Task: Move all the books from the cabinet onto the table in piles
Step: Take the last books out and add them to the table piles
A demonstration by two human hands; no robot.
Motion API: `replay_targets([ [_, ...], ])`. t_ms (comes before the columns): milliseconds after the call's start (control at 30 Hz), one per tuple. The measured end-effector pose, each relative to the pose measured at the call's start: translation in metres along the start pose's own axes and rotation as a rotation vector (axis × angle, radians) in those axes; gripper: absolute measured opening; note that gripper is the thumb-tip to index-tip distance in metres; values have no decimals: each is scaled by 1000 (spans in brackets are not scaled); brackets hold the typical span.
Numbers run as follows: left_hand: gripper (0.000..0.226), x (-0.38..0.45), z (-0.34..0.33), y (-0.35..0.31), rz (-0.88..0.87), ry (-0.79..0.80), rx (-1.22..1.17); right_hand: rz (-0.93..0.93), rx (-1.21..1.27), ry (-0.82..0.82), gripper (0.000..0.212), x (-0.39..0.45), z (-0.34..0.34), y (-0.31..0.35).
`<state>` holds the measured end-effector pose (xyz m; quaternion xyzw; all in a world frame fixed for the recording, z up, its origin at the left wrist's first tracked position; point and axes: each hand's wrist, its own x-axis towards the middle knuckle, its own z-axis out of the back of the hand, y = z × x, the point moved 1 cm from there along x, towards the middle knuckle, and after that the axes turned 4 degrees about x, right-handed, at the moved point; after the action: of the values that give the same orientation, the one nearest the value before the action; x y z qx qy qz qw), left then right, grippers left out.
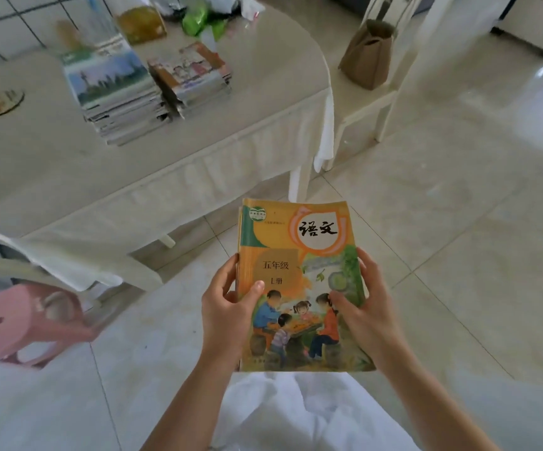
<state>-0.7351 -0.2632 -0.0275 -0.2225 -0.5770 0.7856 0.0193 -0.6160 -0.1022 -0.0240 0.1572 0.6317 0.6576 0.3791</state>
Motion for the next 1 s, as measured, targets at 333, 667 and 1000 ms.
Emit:
replay_targets([
  [333,54,87,2,-20,32,-185,-89,23,-67,182,70,118,-43,34],
  [667,52,209,-40,-83,50,-321,-217,66,-121,347,69,283,-64,94],
  [1000,53,328,-20,-117,18,-397,-335,56,-218,443,78,405,-135,144],
])
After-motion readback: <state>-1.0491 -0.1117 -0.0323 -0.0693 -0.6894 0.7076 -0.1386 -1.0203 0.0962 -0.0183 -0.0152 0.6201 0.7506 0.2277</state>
